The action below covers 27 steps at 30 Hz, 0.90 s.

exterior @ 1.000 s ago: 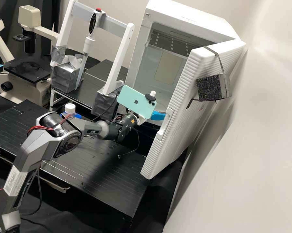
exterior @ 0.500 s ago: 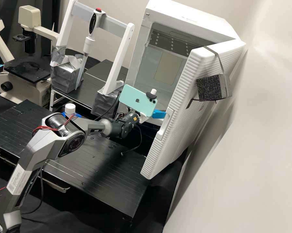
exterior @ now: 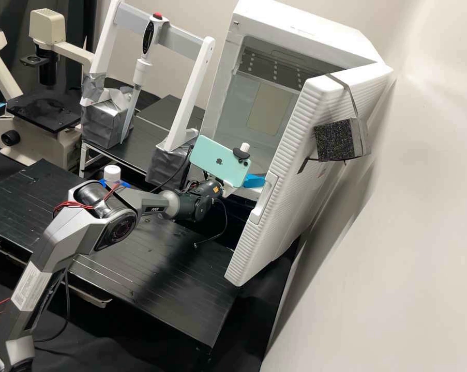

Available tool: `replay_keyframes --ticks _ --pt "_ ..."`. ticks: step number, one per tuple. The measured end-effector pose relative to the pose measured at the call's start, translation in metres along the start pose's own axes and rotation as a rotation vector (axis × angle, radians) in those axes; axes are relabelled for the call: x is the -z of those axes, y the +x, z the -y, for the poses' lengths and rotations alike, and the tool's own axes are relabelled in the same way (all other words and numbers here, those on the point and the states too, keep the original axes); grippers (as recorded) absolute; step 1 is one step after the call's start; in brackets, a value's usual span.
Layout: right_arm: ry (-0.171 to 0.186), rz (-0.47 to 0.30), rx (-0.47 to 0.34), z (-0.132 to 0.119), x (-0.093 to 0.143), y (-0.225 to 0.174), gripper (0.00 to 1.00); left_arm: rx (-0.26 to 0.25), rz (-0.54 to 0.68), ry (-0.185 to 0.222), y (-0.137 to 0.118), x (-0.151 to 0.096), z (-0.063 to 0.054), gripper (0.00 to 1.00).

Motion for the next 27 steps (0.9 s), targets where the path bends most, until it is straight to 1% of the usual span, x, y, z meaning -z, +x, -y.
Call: replay_keyframes --ticks 4,27 --pt "0.005 -0.002 0.003 0.0003 0.0002 0.0000 0.00 0.000 0.000 0.000 0.0000 0.0000 0.0000 1.00" --pt "0.005 0.002 0.008 0.0013 -0.0001 -0.0027 0.00 0.000 0.000 0.000 0.0000 0.0000 0.0000 1.00"
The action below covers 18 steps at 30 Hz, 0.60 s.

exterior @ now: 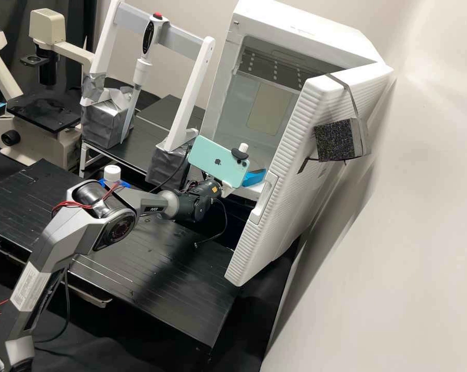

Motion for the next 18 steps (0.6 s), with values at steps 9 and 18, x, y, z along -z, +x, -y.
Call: replay_keyframes --ticks 9,18 --pt "0.002 0.009 -0.004 -0.006 0.002 -0.016 0.00 0.000 0.000 0.000 0.000 0.000 0.000 1.00" --pt "0.014 0.043 -0.064 -0.034 -0.005 -0.051 0.00 0.000 0.000 0.000 0.000 0.000 0.000 1.00"
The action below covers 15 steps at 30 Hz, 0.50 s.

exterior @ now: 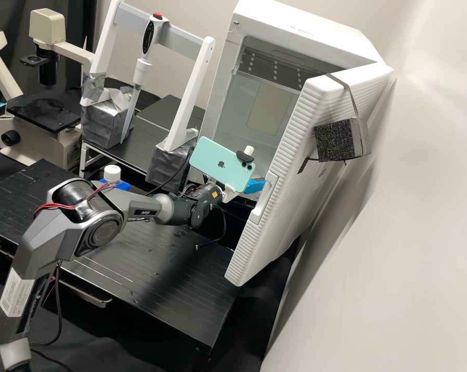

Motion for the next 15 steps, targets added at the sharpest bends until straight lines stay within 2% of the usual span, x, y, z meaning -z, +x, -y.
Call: replay_keyframes --ticks 3,6,9,15 --pt "0.003 -0.002 -0.018 -0.006 -0.003 -0.012 0.00 0.000 0.000 0.000 0.000 0.000 0.000 1.00" --pt "0.030 -0.020 -0.054 -0.011 -0.004 -0.025 0.00 0.000 0.000 0.000 0.000 0.000 0.000 1.00" --pt "0.042 -0.036 -0.071 -0.012 -0.005 -0.037 0.00 0.000 0.000 0.000 0.000 0.000 0.000 1.00" --pt "0.053 -0.067 -0.103 -0.011 -0.009 -0.070 0.00 0.000 0.000 0.000 0.000 0.000 0.000 1.00"
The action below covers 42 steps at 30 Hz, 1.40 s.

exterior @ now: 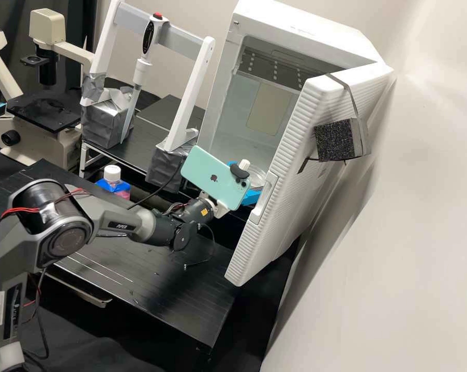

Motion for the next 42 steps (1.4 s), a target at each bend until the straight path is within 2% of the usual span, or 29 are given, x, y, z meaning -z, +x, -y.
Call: replay_keyframes --ticks 7,10,16,20,26,29,36,42 --pt "0.017 -0.060 -0.008 0.013 0.005 -0.058 0.00 0.000 0.000 0.000 0.000 0.000 0.000 1.00" --pt "0.024 -0.107 -0.001 0.021 0.015 -0.084 0.00 0.000 0.000 0.000 0.000 0.000 0.000 1.00" --pt "0.035 -0.247 0.114 0.057 0.045 -0.131 0.00 0.000 0.000 0.000 0.000 0.000 0.000 1.00" --pt "0.007 -0.359 0.225 0.085 0.069 -0.153 0.00 0.000 0.000 0.000 0.000 0.000 0.000 1.00" --pt "-0.043 -0.518 0.371 0.121 0.101 -0.166 0.00 0.000 0.000 0.000 0.000 0.000 0.000 1.00" --pt "-0.052 -0.571 0.421 0.136 0.115 -0.162 0.00 0.000 0.000 0.000 0.000 0.000 0.000 1.00" --pt "-0.052 -0.637 0.536 0.169 0.146 -0.150 0.00 0.000 0.000 0.000 0.000 0.000 0.000 1.00" --pt "-0.068 -0.702 0.562 0.188 0.174 -0.137 0.00 0.000 0.000 0.000 0.000 0.000 0.000 1.00"
